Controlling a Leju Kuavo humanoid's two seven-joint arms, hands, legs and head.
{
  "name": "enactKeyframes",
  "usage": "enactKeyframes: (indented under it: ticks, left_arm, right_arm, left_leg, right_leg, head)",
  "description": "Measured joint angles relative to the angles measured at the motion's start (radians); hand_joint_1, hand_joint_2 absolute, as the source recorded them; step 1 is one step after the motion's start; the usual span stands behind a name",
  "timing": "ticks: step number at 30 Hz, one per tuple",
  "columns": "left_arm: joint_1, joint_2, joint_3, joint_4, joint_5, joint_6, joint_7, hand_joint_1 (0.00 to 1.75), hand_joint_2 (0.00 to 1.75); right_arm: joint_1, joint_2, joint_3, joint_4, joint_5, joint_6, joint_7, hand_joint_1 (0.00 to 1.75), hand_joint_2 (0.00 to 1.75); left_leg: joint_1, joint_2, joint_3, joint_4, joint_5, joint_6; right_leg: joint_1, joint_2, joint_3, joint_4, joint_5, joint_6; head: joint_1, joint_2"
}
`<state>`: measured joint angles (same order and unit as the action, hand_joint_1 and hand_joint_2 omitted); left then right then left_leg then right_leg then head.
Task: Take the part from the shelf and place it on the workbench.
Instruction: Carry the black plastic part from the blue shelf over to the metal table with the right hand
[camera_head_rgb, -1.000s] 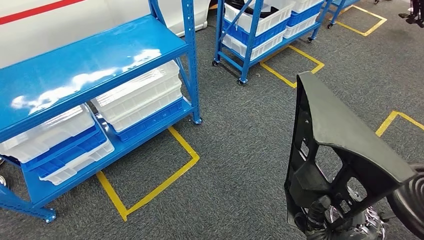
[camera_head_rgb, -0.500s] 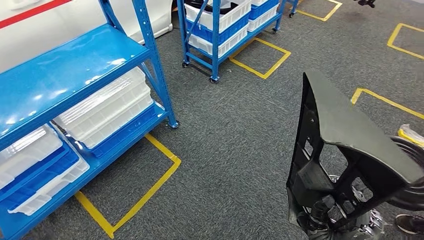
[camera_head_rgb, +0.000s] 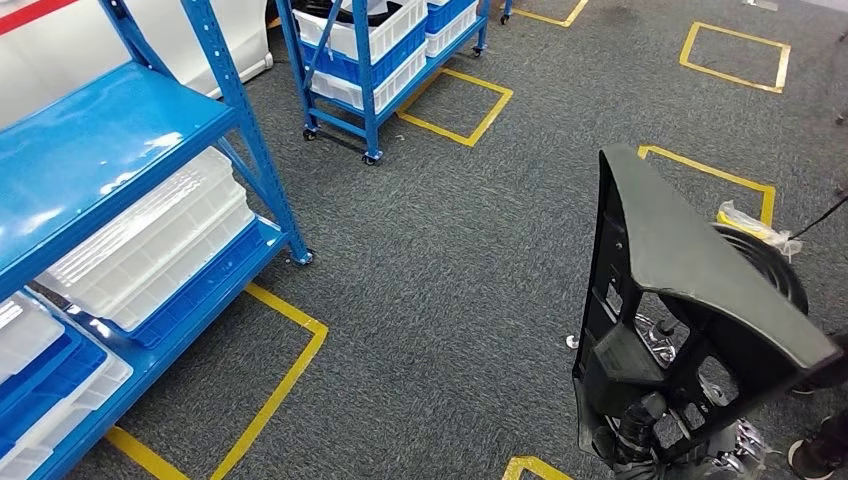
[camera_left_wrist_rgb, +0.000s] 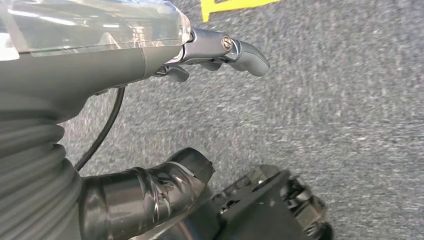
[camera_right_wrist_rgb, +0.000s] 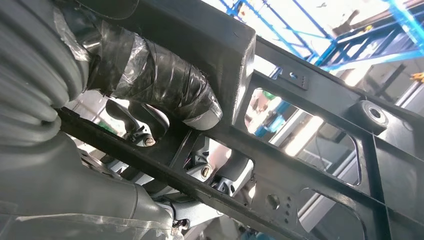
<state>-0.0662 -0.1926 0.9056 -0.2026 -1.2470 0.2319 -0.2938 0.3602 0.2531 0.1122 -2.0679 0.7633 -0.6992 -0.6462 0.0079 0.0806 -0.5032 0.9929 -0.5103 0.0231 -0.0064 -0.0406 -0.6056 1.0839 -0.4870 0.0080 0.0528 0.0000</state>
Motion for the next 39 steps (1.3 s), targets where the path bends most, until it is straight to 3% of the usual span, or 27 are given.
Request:
enactKeyframes:
  ticks: [2,4,6,8,10,11,12,13,15,16,17,19,20,22,24,25,26,27,29,31,33,35,37,39]
  left_arm:
    - [-0.003,0.000,0.000,0.000,0.000,0.000,0.000,0.00,1.75]
    - [-0.007,-0.001,0.000,0.000,0.000,-0.002,-0.001,0.00,1.75]
    - [-0.008,-0.001,0.000,0.000,0.000,-0.005,-0.002,0.00,1.75]
    - [-0.008,-0.002,0.000,0.000,0.000,-0.007,-0.002,0.00,1.75]
    - [-0.004,-0.002,0.001,0.000,0.000,-0.008,-0.002,0.00,1.75]
    - [-0.003,-0.002,0.001,0.000,0.000,-0.008,-0.002,0.00,1.75]
    - [-0.002,-0.002,0.001,0.000,0.001,-0.008,-0.002,0.00,1.75]
    - [-0.002,-0.002,0.001,0.000,0.001,-0.008,-0.002,0.00,1.75]
    - [-0.001,-0.001,0.002,0.000,0.001,-0.008,-0.001,0.00,1.75]
    - [-0.001,-0.001,0.002,0.000,0.001,-0.008,-0.001,0.00,1.75]
    - [-0.001,0.000,0.003,0.000,0.001,-0.008,0.000,0.00,1.75]
    - [-0.004,0.000,0.004,0.000,0.001,-0.008,0.000,0.00,1.75]
    - [-0.005,-0.001,0.004,0.000,0.001,-0.008,0.000,0.00,1.75]
    - [-0.006,-0.002,0.004,0.000,0.000,-0.009,-0.001,0.00,1.75]
    - [-0.003,-0.002,0.005,0.000,0.000,-0.009,-0.002,0.00,1.75]
    - [-0.001,-0.002,0.005,0.000,0.000,-0.009,-0.002,0.00,1.75]
    - [0.000,-0.002,0.005,0.000,0.000,-0.009,-0.002,0.00,1.75]
    - [0.001,-0.002,0.005,0.000,0.000,-0.009,-0.002,0.00,1.75]
    - [-0.001,-0.002,0.005,0.000,0.000,-0.011,-0.003,0.00,1.75]
    - [-0.002,-0.002,0.006,0.000,0.000,-0.013,-0.004,0.00,1.75]
    - [-0.003,-0.002,0.006,0.000,0.000,-0.015,-0.007,0.00,1.75]
    - [-0.004,-0.002,0.006,0.000,0.001,-0.017,-0.009,0.00,1.75]
    - [-0.006,-0.002,0.006,0.000,0.001,-0.017,-0.012,0.00,1.75]
    - [-0.005,-0.002,0.007,0.000,0.001,-0.017,-0.013,0.00,1.75]
  right_arm:
    - [0.000,0.000,0.000,0.000,0.000,0.000,0.000,1.75,1.75]
    - [0.000,-0.001,0.000,0.000,-0.001,0.000,0.000,1.75,1.75]
    - [0.000,-0.001,0.000,0.000,-0.001,0.000,0.000,1.75,1.75]
    - [-0.002,-0.001,-0.001,0.000,0.000,0.000,0.000,1.75,1.75]
    - [-0.004,-0.001,-0.001,0.001,0.000,0.000,0.000,1.75,1.75]
    - [-0.004,-0.001,-0.001,0.002,0.000,0.000,0.000,1.75,1.75]
    - [-0.004,-0.001,-0.001,0.003,0.000,0.000,0.000,1.75,1.75]
    - [-0.004,-0.001,-0.001,0.003,0.000,0.000,0.000,1.75,1.75]
    - [-0.004,-0.001,-0.001,0.004,0.000,0.000,0.000,1.75,1.75]
    - [-0.005,-0.001,-0.001,0.004,0.000,0.000,0.000,1.75,1.75]
    - [-0.005,-0.001,-0.001,0.004,0.000,0.000,0.000,1.75,1.75]
    - [-0.004,-0.001,-0.001,0.004,0.000,0.000,0.000,1.75,1.75]
    - [-0.003,-0.001,-0.001,0.004,0.000,0.000,0.000,1.75,1.75]
    - [-0.004,-0.001,-0.001,0.004,0.000,0.000,0.001,1.75,1.75]
    - [-0.007,-0.001,-0.001,0.004,0.000,0.000,0.001,1.75,1.75]
    - [-0.008,-0.002,-0.001,0.005,0.000,0.000,0.001,1.75,1.75]
    - [-0.008,-0.002,-0.001,0.005,0.000,0.000,0.001,1.75,1.75]
    - [-0.008,-0.002,-0.001,0.005,-0.001,0.000,0.001,1.75,1.75]
    - [-0.008,-0.003,-0.001,0.005,-0.001,0.000,0.002,1.75,1.75]
    - [-0.009,-0.003,-0.001,0.005,-0.001,0.000,0.002,1.75,1.75]
    - [-0.009,-0.004,-0.001,0.005,-0.001,0.000,0.002,1.75,1.75]
    - [-0.008,-0.004,-0.002,0.004,-0.001,0.000,0.002,1.75,1.75]
    - [-0.007,-0.004,-0.002,0.004,-0.001,0.000,0.002,1.75,1.75]
    - [-0.007,-0.004,-0.003,0.004,-0.001,0.000,0.002,1.75,1.75]
  left_leg:
    - [-0.004,0.013,0.005,0.000,-0.005,-0.009]
    - [-0.005,0.026,0.010,-0.002,-0.009,-0.019]
    - [-0.001,0.000,0.006,0.018,-0.028,-0.029]
    - [0.002,-0.051,-0.037,0.115,-0.087,-0.035]
    - [0.003,-0.070,-0.108,0.257,-0.146,-0.037]
    - [0.003,-0.072,-0.130,0.295,-0.149,-0.037]
    - [0.003,-0.073,-0.136,0.296,-0.131,-0.036]
    - [0.003,-0.076,-0.121,0.253,-0.093,-0.034]
    - [0.005,-0.111,-0.067,0.113,-0.016,-0.028]
    - [0.006,-0.131,-0.046,0.061,0.003,-0.026]
    - [0.005,-0.146,-0.035,0.033,0.009,-0.023]
    - [0.003,-0.142,-0.031,0.022,0.008,-0.016]
    - [0.004,-0.131,-0.030,0.017,0.011,-0.010]
    - [0.006,-0.107,-0.027,0.007,0.018,0.004]
    - [0.003,-0.080,-0.026,0.004,0.019,0.011]
    - [0.001,-0.066,-0.026,0.004,0.018,0.013]
    - [0.000,-0.052,-0.025,0.004,0.016,0.014]
    - [-0.001,-0.039,-0.024,0.004,0.014,0.014]
    - [-0.002,-0.017,-0.018,0.004,0.010,0.010]
    - [-0.006,0.001,-0.011,0.005,0.003,0.003]
    - [-0.009,0.016,-0.007,0.006,-0.002,-0.006]
    - [-0.008,0.028,-0.003,0.006,-0.007,-0.016]
    - [-0.005,-0.001,-0.013,0.039,-0.035,-0.024]
    - [-0.002,-0.049,-0.061,0.146,-0.094,-0.028]
  right_leg:
    - [0.009,-0.017,0.029,-0.058,0.006,-0.009]
    - [0.011,0.002,0.027,-0.060,0.008,-0.017]
    - [0.006,0.020,0.029,-0.068,0.013,-0.028]
    - [0.001,0.038,0.030,-0.072,0.016,-0.037]
    - [0.002,0.059,0.029,-0.071,0.016,-0.041]
    - [0.003,0.072,0.030,-0.069,0.016,-0.042]
    - [0.003,0.085,0.031,-0.068,0.015,-0.042]
    - [0.003,0.099,0.032,-0.065,0.014,-0.041]
    - [0.003,0.126,0.031,-0.058,0.010,-0.036]
    - [0.003,0.138,0.028,-0.054,0.009,-0.031]
    - [0.002,0.148,0.024,-0.051,0.009,-0.026]
    - [-0.002,0.168,0.015,-0.052,0.014,-0.013]
    - [-0.004,0.167,0.013,-0.051,0.013,-0.007]
    - [-0.001,0.129,-0.007,-0.009,-0.015,0.001]
    - [0.000,0.073,-0.062,0.108,-0.076,0.006]
    - [-0.002,0.059,-0.094,0.171,-0.101,0.009]
    - [-0.004,0.052,-0.114,0.211,-0.111,0.011]
    - [-0.006,0.049,-0.117,0.218,-0.102,0.012]
    - [-0.006,0.031,-0.061,0.115,-0.041,0.008]
    - [0.003,-0.006,0.008,-0.014,0.003,-0.001]
    - [0.012,-0.019,0.026,-0.056,0.005,-0.011]
    - [0.011,0.002,0.025,-0.061,0.009,-0.020]
    - [0.005,0.022,0.028,-0.070,0.014,-0.031]
    - [0.003,0.039,0.030,-0.073,0.016,-0.039]
  head:
    - [0.000,0.000]
    - [0.000,0.000]
    - [0.000,0.000]
    - [-0.001,0.000]
    - [-0.001,0.000]
    - [-0.001,0.000]
    - [-0.001,0.000]
    - [-0.001,0.000]
    - [0.000,0.000]
    - [-0.001,0.000]
    - [-0.001,0.000]
    - [-0.001,0.000]
    - [-0.001,0.000]
    - [0.000,0.000]
    - [0.001,0.000]
    - [0.001,0.000]
    - [0.001,0.000]
    - [0.001,0.000]
    - [0.001,0.000]
    - [0.001,0.000]
    - [0.001,0.000]
    - [0.001,0.000]
    - [0.000,0.000]
    - [0.000,0.000]
